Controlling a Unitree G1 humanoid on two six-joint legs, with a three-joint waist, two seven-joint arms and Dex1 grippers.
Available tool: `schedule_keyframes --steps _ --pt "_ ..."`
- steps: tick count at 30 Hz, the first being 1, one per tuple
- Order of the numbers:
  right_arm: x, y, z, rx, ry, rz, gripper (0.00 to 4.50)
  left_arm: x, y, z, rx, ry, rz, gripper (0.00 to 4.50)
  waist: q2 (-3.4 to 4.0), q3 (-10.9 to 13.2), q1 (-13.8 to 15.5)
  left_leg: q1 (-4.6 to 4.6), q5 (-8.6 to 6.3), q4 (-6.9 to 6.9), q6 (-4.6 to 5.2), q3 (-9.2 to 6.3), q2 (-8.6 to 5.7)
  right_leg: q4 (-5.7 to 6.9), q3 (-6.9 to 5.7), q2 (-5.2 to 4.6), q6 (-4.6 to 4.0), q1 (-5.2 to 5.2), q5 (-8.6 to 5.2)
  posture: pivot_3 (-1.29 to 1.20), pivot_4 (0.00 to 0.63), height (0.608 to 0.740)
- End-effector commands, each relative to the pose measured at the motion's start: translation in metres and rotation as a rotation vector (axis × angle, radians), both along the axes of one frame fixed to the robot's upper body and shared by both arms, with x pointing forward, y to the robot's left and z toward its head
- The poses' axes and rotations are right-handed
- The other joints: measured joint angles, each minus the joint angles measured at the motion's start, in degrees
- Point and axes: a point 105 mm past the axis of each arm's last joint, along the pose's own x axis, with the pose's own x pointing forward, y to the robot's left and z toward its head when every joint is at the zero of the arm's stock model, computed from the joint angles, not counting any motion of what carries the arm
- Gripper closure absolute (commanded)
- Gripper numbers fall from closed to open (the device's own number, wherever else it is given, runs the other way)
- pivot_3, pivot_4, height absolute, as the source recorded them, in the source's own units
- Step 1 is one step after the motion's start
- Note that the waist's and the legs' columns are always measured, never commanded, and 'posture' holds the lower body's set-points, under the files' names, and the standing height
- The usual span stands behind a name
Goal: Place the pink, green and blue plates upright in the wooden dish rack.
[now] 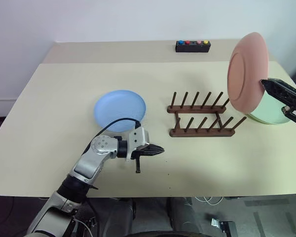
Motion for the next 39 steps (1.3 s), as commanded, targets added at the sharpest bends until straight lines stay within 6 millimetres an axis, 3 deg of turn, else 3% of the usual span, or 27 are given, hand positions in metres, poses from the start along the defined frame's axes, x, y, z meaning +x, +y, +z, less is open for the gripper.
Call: schedule_keyframes --steps 1,14,23,30,39 --pt "-0.004 -0.002 0.011 -0.017 -0.034 0.009 4.48 -0.001 0.001 0.012 -0.024 -0.041 0.003 4.5 0.0 0.0 0.0 0.0 0.0 0.0 0.0 0.0 0.0 0.0 0.0 0.0 0.0 0.0 0.0 0.0 0.15 0.74" --pt "-0.012 -0.002 0.013 -0.005 -0.024 0.036 4.48 0.0 0.001 0.015 -0.03 -0.047 -0.001 4.5 0.0 0.0 0.0 0.0 0.0 0.0 0.0 0.0 0.0 0.0 0.0 0.0 0.0 0.0 0.0 0.0 0.15 0.74" --pt "-0.019 0.0 0.016 -0.011 -0.04 0.048 4.48 0.005 0.001 0.034 -0.104 -0.081 0.013 4.5 0.0 0.0 0.0 -0.01 0.0 0.0 0.0 0.0 0.0 0.0 0.0 0.0 0.0 0.0 0.0 0.0 0.15 0.74" --pt "-0.02 0.001 0.014 -0.013 -0.032 0.05 4.48 0.007 0.002 0.045 -0.148 -0.085 0.022 4.5 0.0 0.0 0.0 -0.02 0.0 0.0 0.0 0.0 0.0 0.0 0.0 0.0 0.0 -0.02 0.0 0.0 0.15 0.74" --pt "-0.015 -0.004 0.006 0.007 0.009 0.042 4.48 0.007 0.002 0.044 -0.141 -0.084 0.025 4.5 0.0 0.0 0.0 -0.02 0.0 0.0 0.0 0.0 0.0 0.0 0.0 0.0 0.0 -0.02 0.0 0.0 0.15 0.74"
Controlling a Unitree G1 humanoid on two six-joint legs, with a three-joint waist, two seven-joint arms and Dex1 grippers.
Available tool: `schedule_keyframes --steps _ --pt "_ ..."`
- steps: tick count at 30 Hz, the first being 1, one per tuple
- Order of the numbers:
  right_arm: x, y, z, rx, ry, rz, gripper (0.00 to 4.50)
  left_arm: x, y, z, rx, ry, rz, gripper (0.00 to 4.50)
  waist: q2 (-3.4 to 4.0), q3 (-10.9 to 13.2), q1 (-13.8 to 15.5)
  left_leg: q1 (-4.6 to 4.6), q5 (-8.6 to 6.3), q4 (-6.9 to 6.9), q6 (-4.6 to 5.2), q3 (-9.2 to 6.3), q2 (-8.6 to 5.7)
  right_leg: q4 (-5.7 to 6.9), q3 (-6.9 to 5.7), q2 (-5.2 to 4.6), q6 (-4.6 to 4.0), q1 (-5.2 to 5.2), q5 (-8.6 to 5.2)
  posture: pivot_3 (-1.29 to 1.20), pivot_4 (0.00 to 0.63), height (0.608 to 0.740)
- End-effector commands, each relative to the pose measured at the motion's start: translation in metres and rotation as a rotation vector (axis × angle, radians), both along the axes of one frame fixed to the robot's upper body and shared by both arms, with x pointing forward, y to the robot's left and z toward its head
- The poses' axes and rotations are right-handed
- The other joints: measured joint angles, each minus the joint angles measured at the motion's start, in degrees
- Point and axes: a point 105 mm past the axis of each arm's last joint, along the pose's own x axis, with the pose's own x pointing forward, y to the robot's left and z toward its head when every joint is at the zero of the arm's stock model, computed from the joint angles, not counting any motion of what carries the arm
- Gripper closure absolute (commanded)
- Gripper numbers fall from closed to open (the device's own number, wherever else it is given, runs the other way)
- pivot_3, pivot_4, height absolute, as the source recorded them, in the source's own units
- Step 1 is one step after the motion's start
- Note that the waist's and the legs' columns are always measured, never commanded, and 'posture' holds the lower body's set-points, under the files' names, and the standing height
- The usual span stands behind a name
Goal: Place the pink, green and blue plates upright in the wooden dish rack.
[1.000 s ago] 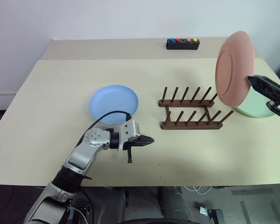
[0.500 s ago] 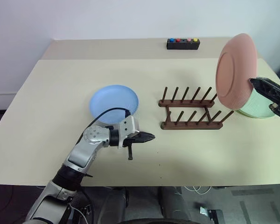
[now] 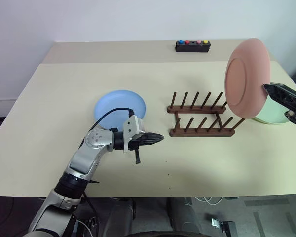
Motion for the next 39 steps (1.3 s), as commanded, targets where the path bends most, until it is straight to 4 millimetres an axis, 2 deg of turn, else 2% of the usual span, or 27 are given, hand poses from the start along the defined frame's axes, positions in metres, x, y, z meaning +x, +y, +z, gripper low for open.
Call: schedule_keyframes --steps 1,10,19,26,30,35,36,39 --pt "-0.004 -0.005 0.007 0.007 -0.026 -0.001 4.48 -0.003 -0.002 0.01 -0.025 -0.033 -0.011 4.5 0.0 0.0 0.0 0.0 0.0 0.0 0.0 0.0 0.0 0.0 0.0 0.0 0.0 0.0 0.0 0.0 0.15 0.74" --pt "-0.003 -0.004 0.0 0.014 0.0 0.003 4.48 -0.003 -0.001 0.008 -0.011 -0.033 -0.011 4.5 0.0 0.0 0.0 0.0 0.0 0.0 0.0 0.0 0.0 0.0 0.0 0.0 0.0 0.0 0.0 0.0 0.15 0.74" --pt "0.002 -0.009 -0.022 0.027 0.074 -0.038 4.48 -0.003 -0.004 0.008 -0.005 -0.039 -0.022 4.5 0.0 0.0 0.0 0.0 0.0 0.0 0.0 0.0 0.0 0.0 0.0 0.0 0.0 0.0 0.0 0.0 0.15 0.74" --pt "0.005 -0.011 -0.027 0.028 0.089 -0.053 4.48 -0.004 -0.005 0.007 -0.002 -0.039 -0.025 4.5 0.0 0.0 -0.1 0.02 0.0 0.03 0.0 0.01 0.0 0.01 0.0 0.0 0.0 0.02 0.0 0.0 0.15 0.74" --pt "0.006 -0.011 -0.027 0.025 0.088 -0.058 3.26 -0.004 -0.005 0.007 0.0 -0.039 -0.026 4.5 0.01 0.0 0.0 0.02 0.0 0.02 0.0 0.02 0.0 0.0 0.0 0.0 0.0 0.01 0.0 0.0 0.15 0.74" --pt "0.005 -0.012 -0.022 0.016 0.068 -0.069 0.7 -0.005 -0.005 0.006 0.0 -0.038 -0.027 4.5 0.0 0.0 0.0 0.01 0.0 0.01 0.0 0.01 0.0 0.0 0.0 0.0 0.0 0.0 0.0 0.0 0.15 0.74" --pt "0.005 -0.013 -0.022 0.008 0.063 -0.078 0.33 -0.005 -0.005 0.006 0.0 -0.037 -0.027 4.5 0.0 0.0 0.0 0.01 0.0 0.01 0.0 0.01 0.0 0.0 0.0 0.0 0.0 0.0 0.0 0.0 0.15 0.74" --pt "0.005 -0.018 -0.022 -0.013 0.055 -0.115 0.33 -0.005 -0.005 0.005 -0.001 -0.034 -0.029 4.5 0.0 0.0 0.0 0.01 0.0 0.01 0.0 0.01 0.0 0.0 0.0 0.0 0.0 0.0 0.0 0.0 0.15 0.74"
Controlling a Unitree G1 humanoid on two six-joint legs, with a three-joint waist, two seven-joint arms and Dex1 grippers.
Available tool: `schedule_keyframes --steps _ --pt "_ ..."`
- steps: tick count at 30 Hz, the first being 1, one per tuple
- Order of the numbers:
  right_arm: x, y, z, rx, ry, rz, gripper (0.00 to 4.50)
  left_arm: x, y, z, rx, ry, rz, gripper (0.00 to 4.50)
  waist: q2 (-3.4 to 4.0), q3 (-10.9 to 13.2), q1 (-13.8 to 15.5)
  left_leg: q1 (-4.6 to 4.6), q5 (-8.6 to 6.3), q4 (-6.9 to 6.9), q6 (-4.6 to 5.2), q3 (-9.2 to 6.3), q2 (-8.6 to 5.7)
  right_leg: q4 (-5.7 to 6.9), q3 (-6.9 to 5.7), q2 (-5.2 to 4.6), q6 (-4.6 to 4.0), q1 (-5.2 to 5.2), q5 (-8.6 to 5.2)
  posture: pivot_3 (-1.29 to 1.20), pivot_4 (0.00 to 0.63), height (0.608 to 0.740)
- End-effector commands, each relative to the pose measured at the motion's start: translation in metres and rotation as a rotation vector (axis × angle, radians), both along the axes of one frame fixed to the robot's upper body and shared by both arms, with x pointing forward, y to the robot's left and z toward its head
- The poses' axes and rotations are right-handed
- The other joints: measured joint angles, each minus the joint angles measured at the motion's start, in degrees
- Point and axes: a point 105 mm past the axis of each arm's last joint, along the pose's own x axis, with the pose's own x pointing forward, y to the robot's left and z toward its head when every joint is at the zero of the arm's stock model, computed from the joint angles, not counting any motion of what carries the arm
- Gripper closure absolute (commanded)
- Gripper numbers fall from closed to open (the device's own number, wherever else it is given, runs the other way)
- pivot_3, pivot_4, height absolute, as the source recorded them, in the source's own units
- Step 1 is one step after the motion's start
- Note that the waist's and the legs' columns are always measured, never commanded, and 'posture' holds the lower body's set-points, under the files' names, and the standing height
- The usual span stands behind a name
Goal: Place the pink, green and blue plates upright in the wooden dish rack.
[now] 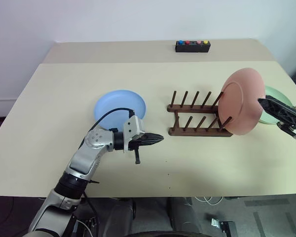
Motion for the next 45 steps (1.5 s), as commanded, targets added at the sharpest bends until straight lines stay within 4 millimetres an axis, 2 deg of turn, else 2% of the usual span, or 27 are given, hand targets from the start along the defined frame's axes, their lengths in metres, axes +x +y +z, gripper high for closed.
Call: schedule_keyframes --steps 1,3,7,9,13,17,21,26,31,33,35,40,41,45 --pt "-0.004 -0.009 0.012 -0.042 -0.068 -0.058 0.33 -0.006 -0.006 0.007 -0.013 -0.031 -0.03 4.5 0.0 0.0 0.0 0.0 0.0 0.0 0.0 0.0 0.0 0.0 0.0 0.0 0.0 0.0 0.0 0.0 0.15 0.74" --pt "-0.005 -0.016 0.013 -0.061 -0.081 -0.095 0.33 -0.006 -0.006 0.007 -0.013 -0.03 -0.031 4.5 0.0 0.0 0.0 0.0 0.0 0.0 0.0 0.0 0.0 0.0 0.0 0.0 0.0 0.0 0.0 0.0 0.15 0.74" --pt "-0.007 -0.043 0.017 -0.149 -0.114 -0.236 0.33 -0.006 -0.005 0.007 -0.017 -0.03 -0.028 4.5 0.0 0.0 0.1 -0.01 0.0 0.01 0.0 0.0 -0.01 -0.01 0.0 0.0 0.0 0.0 0.0 0.0 0.15 0.74" --pt "-0.008 -0.054 0.012 -0.21 -0.108 -0.289 0.33 -0.006 -0.004 0.007 -0.016 -0.029 -0.025 4.5 0.0 0.0 0.0 -0.02 0.0 0.01 0.0 0.0 -0.01 -0.01 0.0 0.0 0.0 0.0 0.0 0.0 0.15 0.74" --pt "-0.004 -0.084 -0.011 -0.441 -0.043 -0.447 0.15 -0.006 -0.003 0.006 -0.014 -0.027 -0.021 4.5 0.02 0.0 -0.1 0.0 0.0 0.0 0.0 0.02 -0.01 -0.01 0.0 0.0 0.01 0.0 0.0 0.0 0.15 0.74" --pt "0.006 -0.112 -0.055 -0.879 0.031 -0.549 0.15 -0.006 -0.004 0.006 -0.015 -0.026 -0.027 4.5 0.02 0.0 -0.2 0.02 0.0 0.0 0.0 0.05 0.0 -0.01 0.01 0.0 0.01 -0.01 -0.01 0.0 0.15 0.74" --pt "0.026 -0.119 -0.071 -1.135 -0.031 -0.567 0.15 -0.005 -0.006 0.008 -0.018 -0.029 -0.035 4.5 0.16 0.0 -0.6 0.03 0.0 0.0 -0.01 0.1 0.0 0.0 0.04 -0.01 0.01 -0.02 0.0 0.0 0.15 0.74" --pt "0.046 -0.122 -0.091 -1.359 -0.067 -0.535 0.15 -0.004 -0.006 0.01 -0.02 -0.034 -0.036 4.5 0.17 0.0 -0.4 0.05 0.01 -0.02 -0.01 0.11 -0.01 0.0 0.06 -0.01 0.0 -0.02 0.0 0.0 0.15 0.74" --pt "0.067 -0.122 -0.104 -1.41 -0.069 -0.55 0.15 -0.006 -0.004 0.009 -0.017 -0.036 -0.022 4.5 0.18 0.0 -0.4 0.04 0.01 -0.01 -0.01 0.1 -0.01 -0.01 0.06 -0.01 0.0 -0.01 0.0 0.0 0.15 0.74" --pt "0.074 -0.123 -0.11 -1.435 -0.058 -0.566 0.69 -0.006 -0.003 0.009 -0.016 -0.034 -0.016 4.5 0.18 0.0 -0.5 0.04 0.01 -0.03 -0.01 0.1 -0.01 0.0 0.06 -0.01 -0.01 -0.02 0.0 0.0 0.15 0.74" --pt "0.078 -0.125 -0.112 -1.443 -0.051 -0.579 1.46 -0.007 -0.002 0.008 -0.014 -0.034 -0.013 4.5 0.18 0.0 -0.5 0.05 0.01 -0.03 -0.01 0.1 -0.01 -0.01 0.06 -0.01 -0.01 -0.02 0.0 0.0 0.15 0.74" --pt "0.079 -0.128 -0.116 -1.448 -0.047 -0.587 4.1 -0.007 -0.001 0.008 -0.012 -0.034 -0.002 4.5 0.18 0.0 -0.3 0.05 0.01 -0.02 -0.01 0.09 -0.02 -0.01 0.07 -0.01 -0.01 0.01 0.0 0.0 0.15 0.74" --pt "0.079 -0.128 -0.116 -1.447 -0.052 -0.59 4.45 -0.007 -0.001 0.008 -0.011 -0.033 -0.001 4.5 0.18 0.0 -0.4 0.05 0.01 -0.02 -0.01 0.08 -0.02 0.0 0.07 -0.01 -0.01 0.01 0.0 0.0 0.15 0.74" --pt "0.076 -0.13 -0.113 -1.442 -0.079 -0.61 4.45 -0.007 0.0 0.007 -0.009 -0.032 -0.001 4.5 0.16 0.0 -0.5 0.06 0.01 -0.02 -0.01 0.07 -0.02 0.0 0.07 -0.01 -0.01 0.01 0.0 0.0 0.15 0.74"
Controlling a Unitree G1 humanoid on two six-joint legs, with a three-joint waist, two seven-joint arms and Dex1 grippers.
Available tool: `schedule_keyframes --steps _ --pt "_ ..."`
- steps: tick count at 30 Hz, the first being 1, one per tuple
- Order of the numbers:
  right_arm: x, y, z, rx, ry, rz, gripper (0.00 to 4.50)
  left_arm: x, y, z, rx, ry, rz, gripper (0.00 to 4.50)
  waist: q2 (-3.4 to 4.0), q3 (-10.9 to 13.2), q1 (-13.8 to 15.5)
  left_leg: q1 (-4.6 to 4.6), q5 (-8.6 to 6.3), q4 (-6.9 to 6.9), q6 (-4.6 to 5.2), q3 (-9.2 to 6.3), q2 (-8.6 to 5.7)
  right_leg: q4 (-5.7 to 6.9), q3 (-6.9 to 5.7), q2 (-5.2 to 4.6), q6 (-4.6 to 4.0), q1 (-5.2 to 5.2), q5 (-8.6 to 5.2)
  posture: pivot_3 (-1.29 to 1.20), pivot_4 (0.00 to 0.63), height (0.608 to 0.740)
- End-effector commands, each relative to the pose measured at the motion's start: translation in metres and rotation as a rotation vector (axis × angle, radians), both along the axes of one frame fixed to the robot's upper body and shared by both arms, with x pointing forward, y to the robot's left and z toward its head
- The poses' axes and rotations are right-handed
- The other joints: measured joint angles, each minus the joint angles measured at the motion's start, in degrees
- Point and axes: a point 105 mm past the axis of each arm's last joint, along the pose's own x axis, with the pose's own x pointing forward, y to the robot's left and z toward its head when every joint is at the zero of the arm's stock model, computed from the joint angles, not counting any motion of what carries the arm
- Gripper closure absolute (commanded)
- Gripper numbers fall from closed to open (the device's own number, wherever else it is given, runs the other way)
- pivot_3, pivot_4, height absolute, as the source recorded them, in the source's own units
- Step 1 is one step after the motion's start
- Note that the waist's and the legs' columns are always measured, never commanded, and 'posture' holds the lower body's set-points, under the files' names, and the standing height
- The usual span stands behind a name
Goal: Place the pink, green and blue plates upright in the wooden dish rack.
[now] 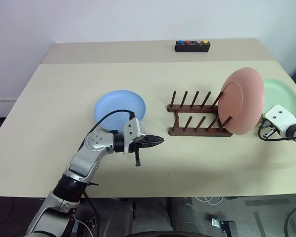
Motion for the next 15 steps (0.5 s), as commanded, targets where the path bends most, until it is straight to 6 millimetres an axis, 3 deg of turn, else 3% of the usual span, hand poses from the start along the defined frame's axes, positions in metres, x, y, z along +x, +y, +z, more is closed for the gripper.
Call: schedule_keyframes --steps 1,6,10,15 --pt "-0.003 -0.006 0.01 -0.008 -0.055 -0.011 4.45 -0.002 -0.001 0.01 -0.02 -0.036 -0.006 4.5 0.0 0.0 0.0 0.0 0.0 0.0 0.0 0.0 0.0 0.0 0.0 0.0 0.0 0.0 0.0 0.0 0.15 0.74" --pt "-0.01 -0.012 0.03 -0.12 -0.128 0.016 4.45 0.0 -0.001 0.011 -0.022 -0.04 -0.005 4.5 0.01 0.0 0.0 -0.01 0.0 0.0 0.0 0.0 -0.01 0.0 0.01 0.0 0.0 0.0 0.0 0.0 0.15 0.74" --pt "-0.017 -0.019 0.075 -0.225 -0.286 0.0 4.45 0.005 0.003 0.013 -0.036 -0.053 0.023 4.5 0.25 0.0 0.0 -0.02 0.0 0.0 0.0 0.0 -0.02 0.02 0.02 -0.01 0.0 -0.03 0.0 0.0 0.15 0.74" --pt "-0.025 0.0 0.143 -0.299 -0.515 0.037 4.45 0.015 0.008 0.025 -0.069 -0.087 0.069 4.5 0.29 0.0 -0.8 0.02 0.0 -0.02 0.0 0.01 -0.02 0.05 0.03 0.0 0.0 -0.03 0.0 0.0 0.15 0.74"
